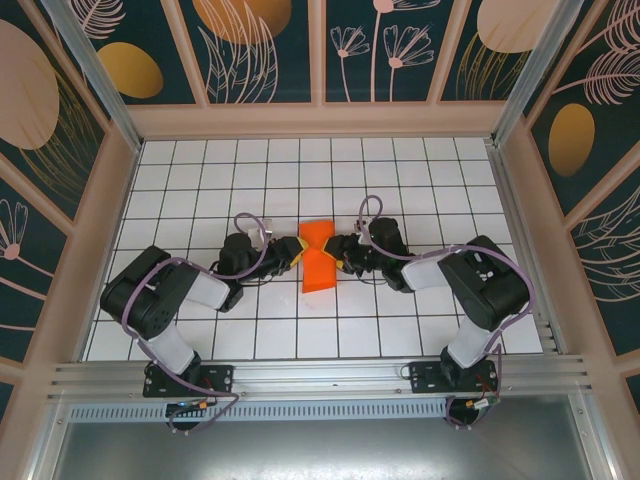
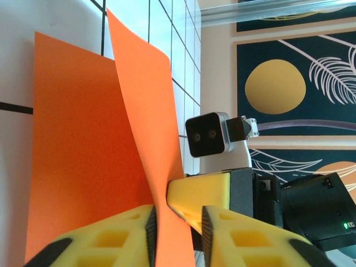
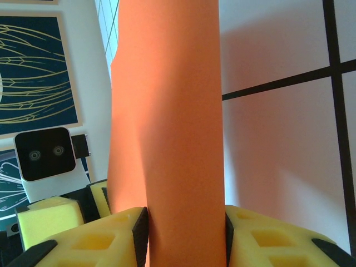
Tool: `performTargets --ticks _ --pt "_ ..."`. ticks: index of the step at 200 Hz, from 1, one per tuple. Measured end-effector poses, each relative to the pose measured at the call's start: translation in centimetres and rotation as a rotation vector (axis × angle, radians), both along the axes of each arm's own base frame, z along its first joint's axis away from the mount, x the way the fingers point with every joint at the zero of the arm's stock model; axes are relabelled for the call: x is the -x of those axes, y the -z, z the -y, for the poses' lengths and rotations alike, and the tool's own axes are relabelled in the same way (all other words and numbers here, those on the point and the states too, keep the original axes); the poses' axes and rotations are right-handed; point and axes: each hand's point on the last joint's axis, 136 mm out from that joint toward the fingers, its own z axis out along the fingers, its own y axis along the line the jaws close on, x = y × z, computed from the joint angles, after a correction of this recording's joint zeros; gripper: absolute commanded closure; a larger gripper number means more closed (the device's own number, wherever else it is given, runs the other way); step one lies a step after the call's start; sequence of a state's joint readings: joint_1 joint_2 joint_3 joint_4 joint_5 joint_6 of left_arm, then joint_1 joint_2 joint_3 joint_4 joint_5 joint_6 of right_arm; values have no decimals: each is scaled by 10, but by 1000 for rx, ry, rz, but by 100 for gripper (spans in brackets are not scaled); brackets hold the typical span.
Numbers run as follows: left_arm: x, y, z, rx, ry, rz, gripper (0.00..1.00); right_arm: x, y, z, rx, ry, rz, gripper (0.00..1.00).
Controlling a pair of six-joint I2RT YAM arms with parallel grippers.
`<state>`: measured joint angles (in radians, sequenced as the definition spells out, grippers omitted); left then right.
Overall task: Fold a paper plane with a square sheet of paper (pick it up from the middle)
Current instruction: First fold in half a square sheet of paper at the center of the table.
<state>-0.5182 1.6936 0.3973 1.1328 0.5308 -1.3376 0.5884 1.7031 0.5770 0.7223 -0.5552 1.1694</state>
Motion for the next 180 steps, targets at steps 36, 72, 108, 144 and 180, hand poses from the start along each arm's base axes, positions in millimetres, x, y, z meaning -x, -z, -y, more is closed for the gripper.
performTargets --ticks 36,72,108,144,180 --pt "0 -1 1 5 1 7 74 1 0 0 -5 -2 -8 60" --pt "0 9 1 -5 4 -13 87 2 -1 -1 -13 -6 -18 58" --pt "-2 10 0 -17 -2 -3 100 5 1 3 15 -1 -30 38" --pt "-3 13 0 -40 -2 3 100 6 -1 16 114 18 -16 23" --pt "-5 11 3 -43 5 16 100 4 -3 33 236 49 9 22"
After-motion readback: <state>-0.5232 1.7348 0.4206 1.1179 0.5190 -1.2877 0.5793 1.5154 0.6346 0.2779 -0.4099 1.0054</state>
